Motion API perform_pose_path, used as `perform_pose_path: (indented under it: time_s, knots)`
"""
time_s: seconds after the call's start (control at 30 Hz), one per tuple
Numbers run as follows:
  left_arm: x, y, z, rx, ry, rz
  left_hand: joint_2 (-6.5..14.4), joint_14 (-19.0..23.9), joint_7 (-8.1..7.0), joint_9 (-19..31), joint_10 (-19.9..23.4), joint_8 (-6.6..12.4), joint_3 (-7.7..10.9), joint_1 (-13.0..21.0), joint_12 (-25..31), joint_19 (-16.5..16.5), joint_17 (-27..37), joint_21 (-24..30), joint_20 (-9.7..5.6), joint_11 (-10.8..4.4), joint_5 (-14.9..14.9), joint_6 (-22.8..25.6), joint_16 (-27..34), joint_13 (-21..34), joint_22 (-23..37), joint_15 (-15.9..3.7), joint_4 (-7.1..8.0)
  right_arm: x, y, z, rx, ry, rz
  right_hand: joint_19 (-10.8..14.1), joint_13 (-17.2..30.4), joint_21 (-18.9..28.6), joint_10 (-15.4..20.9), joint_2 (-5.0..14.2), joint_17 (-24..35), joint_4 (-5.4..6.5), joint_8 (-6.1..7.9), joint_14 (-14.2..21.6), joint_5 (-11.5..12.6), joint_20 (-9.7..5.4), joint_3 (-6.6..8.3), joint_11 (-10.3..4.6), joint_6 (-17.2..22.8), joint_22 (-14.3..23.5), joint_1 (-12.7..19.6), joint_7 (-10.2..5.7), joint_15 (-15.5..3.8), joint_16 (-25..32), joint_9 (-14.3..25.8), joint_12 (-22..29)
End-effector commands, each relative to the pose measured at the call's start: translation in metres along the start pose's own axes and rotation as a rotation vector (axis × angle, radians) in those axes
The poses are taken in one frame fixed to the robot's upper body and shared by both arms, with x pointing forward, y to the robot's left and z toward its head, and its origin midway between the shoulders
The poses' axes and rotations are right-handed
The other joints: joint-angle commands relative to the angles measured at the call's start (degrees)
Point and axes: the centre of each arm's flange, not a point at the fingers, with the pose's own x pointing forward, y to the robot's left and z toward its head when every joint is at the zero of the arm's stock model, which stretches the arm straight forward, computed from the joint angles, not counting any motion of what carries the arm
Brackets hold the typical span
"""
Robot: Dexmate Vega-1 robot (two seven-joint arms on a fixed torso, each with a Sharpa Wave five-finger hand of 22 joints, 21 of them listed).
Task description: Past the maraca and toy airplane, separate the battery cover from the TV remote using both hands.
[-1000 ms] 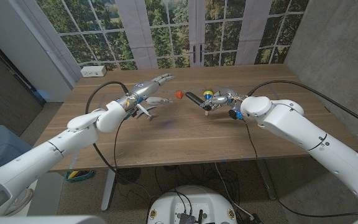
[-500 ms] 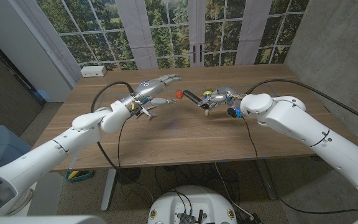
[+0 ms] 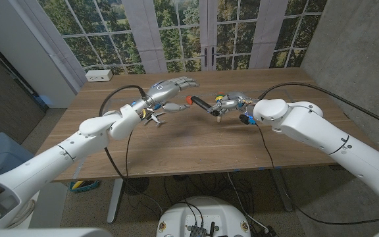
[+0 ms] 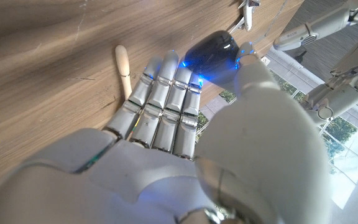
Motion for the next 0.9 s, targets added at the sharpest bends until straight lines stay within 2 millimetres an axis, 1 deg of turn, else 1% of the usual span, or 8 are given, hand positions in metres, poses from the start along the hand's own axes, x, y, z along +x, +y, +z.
perform_pose_path:
  time_s: [0.03, 0.1, 0.13, 0.37, 0.43, 0.5, 0.57, 0.9]
  knots:
    - [0.001, 0.013, 0.017, 0.141, -0.033, 0.045, 0.0, 2.13, -0.13, 0.31, 1.78, 1.01, -0.76, 1.48, 0.44, -0.17, 0.19, -0.21, 0.93, -0.14, -0.06, 1.93, 0.67, 0.31, 0.16, -6.57, 0.2, 0.0, 0.0, 0.0, 0.019, -0.03, 0.027, -0.3, 0.07, 0.48, 4.68, 12.73, 0.4, -0.17, 0.21, 0.57, 0.25, 0.26, -0.09, -4.21, 1.27, 0.04, 12.53, -0.83, -7.64, -0.33, 0.18, -0.05]
    - [0.0, 0.015, 0.019, 0.158, -0.032, 0.056, 0.09, 2.59, -0.09, 0.34, 2.47, 1.37, -0.99, 1.87, 0.55, -0.21, 0.23, -0.22, 1.28, 0.17, 0.01, 2.77, 0.71, 0.37, 0.18, -6.65, 0.26, 0.0, 0.0, -0.001, 0.023, -0.034, 0.029, -0.39, 0.21, 0.61, 4.57, 12.76, 0.5, -0.15, 0.2, 0.63, 0.26, 0.22, -0.08, -4.29, 1.31, 0.02, 12.52, -0.88, -7.63, -0.44, 0.18, -0.06]
    - [0.0, 0.016, 0.02, 0.173, -0.029, 0.062, 0.42, 2.96, 0.0, 0.36, 3.43, 1.91, -1.22, 2.37, 0.73, -0.36, 0.29, -0.26, 1.55, 0.37, 0.14, 4.07, 0.69, 0.45, 0.21, -6.8, 0.38, 0.0, 0.0, -0.001, 0.025, -0.036, 0.034, -0.4, 0.25, 0.7, 4.68, 12.73, 0.57, -0.14, 0.14, 0.7, 0.26, 0.22, -0.11, -4.27, 1.19, 0.01, 12.49, -0.89, -7.62, -0.47, 0.18, -0.03]
    - [-0.002, 0.017, 0.023, 0.214, -0.015, 0.092, 1.38, 5.43, 0.39, 0.15, 6.86, 3.1, -2.39, 4.13, 1.24, -0.4, 0.48, -0.21, 1.99, -0.64, 0.39, 7.44, 1.06, 0.78, 0.29, -7.84, 0.54, 0.001, -0.001, -0.001, 0.061, -0.06, 0.072, -0.68, 0.22, 1.14, 4.75, 12.7, 0.87, -0.13, 0.06, 0.8, 0.28, 0.18, -0.12, -4.2, 1.15, -0.04, 12.46, -0.84, -7.59, -0.86, 0.19, -0.21]
    - [-0.002, 0.016, 0.025, 0.24, -0.02, 0.106, 1.67, 6.47, 0.86, 0.12, 8.39, 3.74, -3.02, 4.66, 1.54, 0.01, 0.55, -0.02, 1.76, -0.94, 0.4, 9.2, 1.25, 1.0, 0.31, -8.52, 0.62, 0.001, -0.001, -0.001, 0.068, -0.064, 0.076, -0.73, 0.25, 1.26, 4.74, 12.73, 0.96, -0.1, -0.01, 0.8, 0.29, 0.14, -0.12, -4.23, 1.03, -0.06, 12.43, -0.88, -7.58, -0.98, 0.2, -0.26]
    - [-0.003, 0.017, 0.028, 0.267, -0.024, 0.117, 1.7, 7.18, 0.87, 0.09, 9.67, 3.91, -3.41, 4.97, 1.87, 0.29, 0.58, 0.08, 1.74, -1.05, 0.4, 9.75, 1.39, 1.12, 0.32, -9.12, 0.6, 0.001, -0.001, -0.001, 0.081, -0.068, 0.085, -0.82, 0.22, 1.36, 4.75, 12.71, 1.05, -0.1, 0.02, 0.83, 0.29, 0.13, -0.14, -4.18, 1.14, -0.08, 12.41, -0.89, -7.59, -1.05, 0.2, -0.32]
    - [-0.003, 0.017, 0.03, 0.29, -0.03, 0.125, 1.72, 7.62, 0.65, 0.07, 11.01, 4.33, -3.93, 5.43, 2.15, 0.66, 0.59, 0.19, 1.38, -1.2, 0.41, 10.99, 1.37, 1.27, 0.32, -9.41, 0.58, 0.001, -0.001, -0.002, 0.094, -0.072, 0.099, -0.85, 0.27, 1.52, 4.76, 12.69, 1.19, -0.11, 0.01, 0.77, 0.3, 0.11, -0.17, -4.16, 1.16, -0.09, 12.42, -0.85, -7.57, -1.16, 0.21, -0.35]
    - [0.002, 0.021, 0.038, 0.375, -0.045, 0.096, 1.6, 7.87, 0.11, 0.03, 11.62, 4.47, -4.6, 6.03, 2.06, 0.97, 0.6, 0.27, 1.02, -1.42, 0.41, 11.6, 1.22, 1.43, 0.31, -9.86, 0.52, -0.001, -0.003, -0.004, 0.133, -0.087, 0.114, -1.14, 0.29, 2.14, 4.9, 12.75, 1.71, -0.1, -0.13, 0.88, 0.34, 0.04, -0.19, -4.16, 1.03, -0.17, 12.42, -0.95, -7.58, -1.59, 0.23, -0.54]
